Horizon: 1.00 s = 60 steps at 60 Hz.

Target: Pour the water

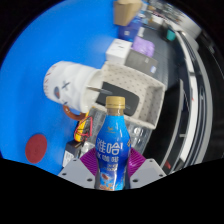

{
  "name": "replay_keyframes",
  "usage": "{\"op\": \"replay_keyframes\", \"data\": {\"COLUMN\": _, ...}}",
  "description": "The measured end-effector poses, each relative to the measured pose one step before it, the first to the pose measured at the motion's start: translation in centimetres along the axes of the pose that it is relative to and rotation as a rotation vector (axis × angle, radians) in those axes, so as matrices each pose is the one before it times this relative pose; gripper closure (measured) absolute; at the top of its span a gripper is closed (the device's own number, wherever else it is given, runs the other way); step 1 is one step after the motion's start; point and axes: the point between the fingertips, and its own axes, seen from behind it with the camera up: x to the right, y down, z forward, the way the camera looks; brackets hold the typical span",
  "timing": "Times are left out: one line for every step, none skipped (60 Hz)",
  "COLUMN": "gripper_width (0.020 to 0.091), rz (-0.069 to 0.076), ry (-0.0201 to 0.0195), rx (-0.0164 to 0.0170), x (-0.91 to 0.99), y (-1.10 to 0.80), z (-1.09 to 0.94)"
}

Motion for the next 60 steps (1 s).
{"op": "replay_keyframes", "data": {"gripper_width": 0.0758, "rz": 0.0387, "ry": 0.00016, "rx": 0.0006, "x": 0.132, "y": 0.186, "z": -0.085}}
{"op": "replay_keyframes", "data": {"gripper_width": 0.0759, "rz": 0.0428, "ry": 0.00047, "rx": -0.00004, "x": 0.071, "y": 0.095, "z": -0.108}}
{"op": "replay_keyframes", "data": {"gripper_width": 0.0757, "rz": 0.0472, "ry": 0.00081, "rx": -0.00331, "x": -0.046, "y": 0.126, "z": -0.103}}
{"op": "replay_keyframes", "data": {"gripper_width": 0.0757, "rz": 0.0532, "ry": -0.01417, "rx": 0.00981, "x": 0.047, "y": 0.217, "z": -0.227}}
{"op": "replay_keyframes", "data": {"gripper_width": 0.0757, "rz": 0.0502, "ry": -0.00054, "rx": -0.00711, "x": -0.048, "y": 0.127, "z": 0.094}}
{"op": "replay_keyframes", "data": {"gripper_width": 0.0758, "rz": 0.0577, "ry": -0.01576, "rx": 0.00547, "x": 0.046, "y": 0.29, "z": -0.259}}
{"op": "replay_keyframes", "data": {"gripper_width": 0.0756, "rz": 0.0555, "ry": -0.00887, "rx": -0.00132, "x": -0.037, "y": 0.201, "z": -0.062}}
{"op": "replay_keyframes", "data": {"gripper_width": 0.0757, "rz": 0.0556, "ry": -0.00945, "rx": -0.00061, "x": -0.031, "y": 0.202, "z": -0.066}}
{"op": "replay_keyframes", "data": {"gripper_width": 0.0757, "rz": 0.0552, "ry": -0.00986, "rx": 0.00054, "x": -0.037, "y": 0.162, "z": -0.07}}
{"op": "replay_keyframes", "data": {"gripper_width": 0.0757, "rz": 0.0553, "ry": -0.00966, "rx": 0.00125, "x": 0.004, "y": 0.135, "z": -0.115}}
{"op": "replay_keyframes", "data": {"gripper_width": 0.0757, "rz": 0.0543, "ry": 0.00993, "rx": -0.00747, "x": -0.409, "y": -0.01, "z": -0.083}}
{"op": "replay_keyframes", "data": {"gripper_width": 0.0757, "rz": 0.057, "ry": -0.02316, "rx": 0.00968, "x": 0.208, "y": 0.11, "z": -0.065}}
{"op": "replay_keyframes", "data": {"gripper_width": 0.0737, "rz": 0.0527, "ry": -0.00856, "rx": 0.00192, "x": 0.012, "y": 0.11, "z": -0.071}}
{"op": "replay_keyframes", "data": {"gripper_width": 0.0738, "rz": 0.0512, "ry": -0.01195, "rx": 0.00335, "x": 0.24, "y": 0.298, "z": -0.225}}
{"op": "replay_keyframes", "data": {"gripper_width": 0.0737, "rz": 0.0508, "ry": -0.01041, "rx": 0.00022, "x": 0.096, "y": 0.116, "z": -0.077}}
{"op": "replay_keyframes", "data": {"gripper_width": 0.0737, "rz": 0.0509, "ry": -0.00946, "rx": 0.00092, "x": 0.06, "y": 0.076, "z": -0.061}}
{"op": "replay_keyframes", "data": {"gripper_width": 0.0738, "rz": 0.0519, "ry": -0.00924, "rx": 0.00193, "x": 0.04, "y": 0.084, "z": -0.062}}
{"op": "replay_keyframes", "data": {"gripper_width": 0.0739, "rz": 0.0527, "ry": -0.01017, "rx": 0.00294, "x": 0.059, "y": -0.005, "z": -0.077}}
{"op": "replay_keyframes", "data": {"gripper_width": 0.074, "rz": 0.0546, "ry": -0.00989, "rx": 0.00308, "x": 0.018, "y": -0.002, "z": -0.074}}
{"op": "replay_keyframes", "data": {"gripper_width": 0.0738, "rz": 0.0557, "ry": 0.01709, "rx": -0.0048, "x": -0.725, "y": -0.283, "z": -0.125}}
{"op": "replay_keyframes", "data": {"gripper_width": 0.0739, "rz": 0.0557, "ry": -0.00585, "rx": 0.00324, "x": 0.079, "y": 0.026, "z": -0.003}}
{"op": "replay_keyframes", "data": {"gripper_width": 0.0738, "rz": 0.055, "ry": -0.00513, "rx": 0.00189, "x": 0.137, "y": 0.054, "z": -0.022}}
{"op": "replay_keyframes", "data": {"gripper_width": 0.0738, "rz": 0.0534, "ry": -0.02551, "rx": 0.00902, "x": 0.765, "y": 0.384, "z": 0.137}}
{"op": "replay_keyframes", "data": {"gripper_width": 0.0737, "rz": 0.0501, "ry": -0.00722, "rx": 0.00084, "x": 0.108, "y": 0.139, "z": -0.018}}
{"op": "replay_keyframes", "data": {"gripper_width": 0.0738, "rz": 0.0498, "ry": -0.00765, "rx": 0.00136, "x": 0.065, "y": 0.196, "z": 0.001}}
{"op": "replay_keyframes", "data": {"gripper_width": 0.0738, "rz": 0.0485, "ry": -0.00562, "rx": 0.00204, "x": 0.063, "y": 0.192, "z": 0.022}}
{"op": "replay_keyframes", "data": {"gripper_width": 0.0737, "rz": 0.0478, "ry": -0.00435, "rx": 0.0041, "x": 0.177, "y": 0.178, "z": 0.014}}
{"op": "replay_keyframes", "data": {"gripper_width": 0.0737, "rz": 0.0449, "ry": -0.00363, "rx": 0.00641, "x": 0.126, "y": 0.171, "z": 0.023}}
{"op": "replay_keyframes", "data": {"gripper_width": 0.0736, "rz": 0.0422, "ry": -0.00574, "rx": 0.00643, "x": 0.024, "y": 0.126, "z": 0.004}}
{"op": "replay_keyframes", "data": {"gripper_width": 0.0736, "rz": 0.0396, "ry": -0.00704, "rx": 0.0081, "x": -0.01, "y": 0.093, "z": 0.008}}
{"op": "replay_keyframes", "data": {"gripper_width": 0.0738, "rz": 0.04, "ry": 0.0209, "rx": 0.00638, "x": -1.077, "y": 0.074, "z": -0.263}}
{"op": "replay_keyframes", "data": {"gripper_width": 0.0738, "rz": 0.0345, "ry": -0.01765, "rx": 0.00693, "x": 0.284, "y": 0.288, "z": 0.163}}
{"op": "replay_keyframes", "data": {"gripper_width": 0.0738, "rz": 0.0342, "ry": -0.01849, "rx": 0.00453, "x": 0.397, "y": 0.153, "z": 0.056}}
{"op": "replay_keyframes", "data": {"gripper_width": 0.0736, "rz": 0.0297, "ry": -0.00649, "rx": 0.00244, "x": 0.023, "y": 0.231, "z": 0.006}}
{"op": "replay_keyframes", "data": {"gripper_width": 0.0736, "rz": 0.0257, "ry": -0.00632, "rx": 0.00078, "x": -0.036, "y": 0.287, "z": 0.041}}
{"op": "replay_keyframes", "data": {"gripper_width": 0.0737, "rz": 0.0233, "ry": -0.0058, "rx": 0.00241, "x": -0.026, "y": 0.307, "z": 0.032}}
{"op": "replay_keyframes", "data": {"gripper_width": 0.0737, "rz": 0.0225, "ry": -0.00489, "rx": 0.00519, "x": -0.021, "y": 0.232, "z": 0.032}}
{"op": "replay_keyframes", "data": {"gripper_width": 0.0738, "rz": 0.0202, "ry": -0.00385, "rx": 0.00627, "x": -0.019, "y": 0.209, "z": 0.034}}
{"op": "replay_keyframes", "data": {"gripper_width": 0.0737, "rz": 0.0159, "ry": -0.00437, "rx": 0.00524, "x": -0.05, "y": 0.272, "z": 0.007}}
{"op": "replay_keyframes", "data": {"gripper_width": 0.0738, "rz": 0.0126, "ry": 0.01486, "rx": 0.00421, "x": -0.8, "y": 0.363, "z": -0.193}}
{"op": "replay_keyframes", "data": {"gripper_width": 0.0737, "rz": 0.0068, "ry": -0.01253, "rx": 0.0026, "x": 0.285, "y": 0.329, "z": 0.246}}
{"op": "replay_keyframes", "data": {"gripper_width": 0.0736, "rz": 0.0064, "ry": -0.00051, "rx": 0.00084, "x": 0.074, "y": 0.303, "z": 0.062}}
{"op": "replay_keyframes", "data": {"gripper_width": 0.0737, "rz": 0.0067, "ry": 0.00325, "rx": 0.00277, "x": 0.125, "y": 0.252, "z": 0.083}}
{"op": "replay_keyframes", "data": {"gripper_width": 0.0737, "rz": 0.0055, "ry": 0.00281, "rx": 0.00315, "x": 0.103, "y": 0.261, "z": 0.068}}
{"op": "replay_keyframes", "data": {"gripper_width": 0.0738, "rz": 0.0022, "ry": -0.00035, "rx": 0.00062, "x": 0.033, "y": 0.315, "z": 0.073}}
{"op": "replay_keyframes", "data": {"gripper_width": 0.0739, "rz": -0.0013, "ry": -0.00163, "rx": -0.00252, "x": 0.013, "y": 0.399, "z": 0.075}}
{"op": "replay_keyframes", "data": {"gripper_width": 0.0739, "rz": -0.0025, "ry": 0.00494, "rx": -0.00487, "x": -0.152, "y": 0.477, "z": -0.012}}
{"op": "replay_keyframes", "data": {"gripper_width": 0.0739, "rz": -0.0007, "ry": 0.00226, "rx": -0.00694, "x": 0.061, "y": 0.458, "z": 0.144}}
{"op": "replay_keyframes", "data": {"gripper_width": 0.0739, "rz": -0.0007, "ry": 0.00656, "rx": -0.00794, "x": 0.007, "y": 0.542, "z": 0.109}}
{"op": "replay_keyframes", "data": {"gripper_width": 0.0739, "rz": -0.0016, "ry": 0.00273, "rx": -0.00986, "x": 0.064, "y": 0.498, "z": 0.124}}
{"op": "replay_keyframes", "data": {"gripper_width": 0.073, "rz": -0.0028, "ry": 0.00198, "rx": -0.0119, "x": 0.052, "y": 0.533, "z": -0.003}}
{"op": "replay_keyframes", "data": {"gripper_width": 0.072, "rz": 0.0022, "ry": 0.0031, "rx": 0.03315, "x": 0.078, "y": -0.625, "z": 0.033}}
{"op": "replay_keyframes", "data": {"gripper_width": 0.0719, "rz": 0.0032, "ry": -0.00162, "rx": 0.00733, "x": -0.031, "y": -0.066, "z": 0.07}}
{"op": "replay_keyframes", "data": {"gripper_width": 0.0718, "rz": -0.0006, "ry": 0.00348, "rx": -0.00855, "x": 0.097, "y": 0.267, "z": 0.032}}
{"op": "replay_keyframes", "data": {"gripper_width": 0.072, "rz": 0.0018, "ry": 0.00408, "rx": 0.00441, "x": 0.189, "y": -0.036, "z": -0.145}}
{"op": "replay_keyframes", "data": {"gripper_width": 0.072, "rz": 0.008, "ry": -0.0037, "rx": -0.00181, "x": -0.031, "y": 0.01, "z": -0.044}}
{"op": "replay_keyframes", "data": {"gripper_width": 0.0721, "rz": 0.0052, "ry": -0.00171, "rx": -0.00368, "x": 0.068, "y": 0.124, "z": -0.148}}
{"op": "replay_keyframes", "data": {"gripper_width": 0.0721, "rz": 0.002, "ry": 0.00247, "rx": 0.00137, "x": 0.126, "y": -0.016, "z": -0.01}}
{"op": "replay_keyframes", "data": {"gripper_width": 0.0721, "rz": 0.0029, "ry": -0.0004, "rx": -0.00066, "x": 0.05, "y": 0.062, "z": -0.015}}
{"op": "replay_keyframes", "data": {"gripper_width": 0.072, "rz": 0.0036, "ry": -0.00227, "rx": 0.00282, "x": -0.009, "y": -0.024, "z": 0.008}}
